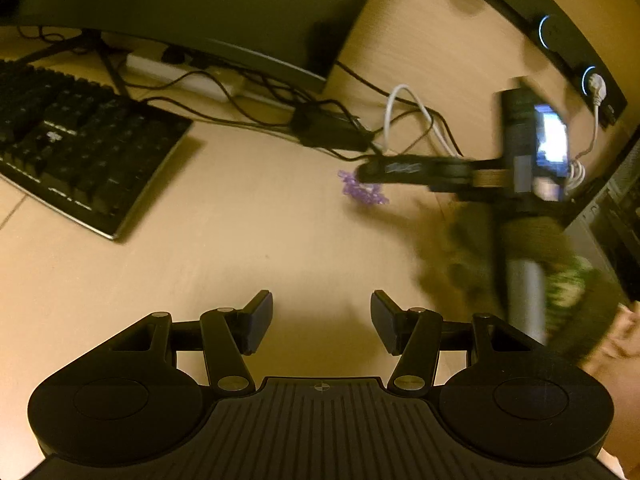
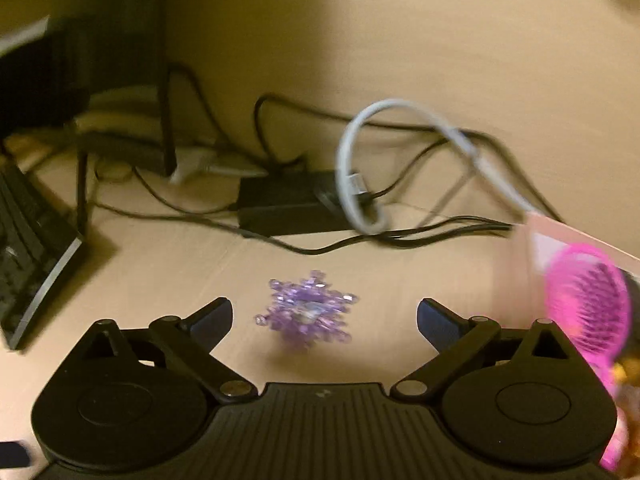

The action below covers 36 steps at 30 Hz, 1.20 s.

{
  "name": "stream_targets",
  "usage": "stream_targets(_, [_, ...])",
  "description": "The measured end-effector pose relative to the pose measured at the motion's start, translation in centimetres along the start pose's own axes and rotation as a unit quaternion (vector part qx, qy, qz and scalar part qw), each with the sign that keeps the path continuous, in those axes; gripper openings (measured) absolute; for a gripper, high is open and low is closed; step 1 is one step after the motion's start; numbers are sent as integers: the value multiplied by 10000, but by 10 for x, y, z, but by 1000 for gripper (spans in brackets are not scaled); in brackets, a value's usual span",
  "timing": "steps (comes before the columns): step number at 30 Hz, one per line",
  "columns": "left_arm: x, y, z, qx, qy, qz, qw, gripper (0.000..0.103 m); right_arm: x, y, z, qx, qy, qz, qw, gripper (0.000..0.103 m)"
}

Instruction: Organize objects

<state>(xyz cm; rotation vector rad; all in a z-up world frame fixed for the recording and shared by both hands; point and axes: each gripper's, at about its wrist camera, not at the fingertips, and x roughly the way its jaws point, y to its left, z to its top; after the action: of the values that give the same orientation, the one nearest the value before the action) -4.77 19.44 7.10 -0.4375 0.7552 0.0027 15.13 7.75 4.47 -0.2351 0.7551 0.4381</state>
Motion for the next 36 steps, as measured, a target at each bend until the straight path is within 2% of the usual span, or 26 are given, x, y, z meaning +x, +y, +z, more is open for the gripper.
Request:
stream_targets(4, [-11,14,2,12,-28,18,10000,59,33,9,4,-5,209,-143,9997,99])
stream_targets(7, [-14,25,4,27,38,47,10000,59,40,11,7,122,203,-23,9997,99])
stream_targets(9, [-13,30,5,16,56,44,10000,59,38,13,7,183,188,70,9996,95])
stream_targets(13, [-8,32,6,50,129,-54,9999,59,28,20,10,201,231,252,9992,63])
stream_targets(15, [-4,28,6,86,186,-138,9997,59,14,22,8,211,179,451,9986,63])
stream_targets(19, [6,15,1,183,296,-279,9990,59,-23,22,-1,83,-20,566,9984,63])
stream_targets(25, [14,-22,-13,409,395,-439,9974,59,-106,-5,-37,53,-251,684,9973,63])
stream_targets(29, [17,-52,-22,504,313,-375,9975,59,-155,-37,-74,-62,-267,372,9989,63])
stream_targets(32, [21,-74,-26,455,241,-278,9983,59,-183,-66,-102,-2,-108,134,9999,63])
stream_targets(36, [27,-103,-31,454,231,-411,9979,59,-216,-103,-134,92,-22,-238,9997,63])
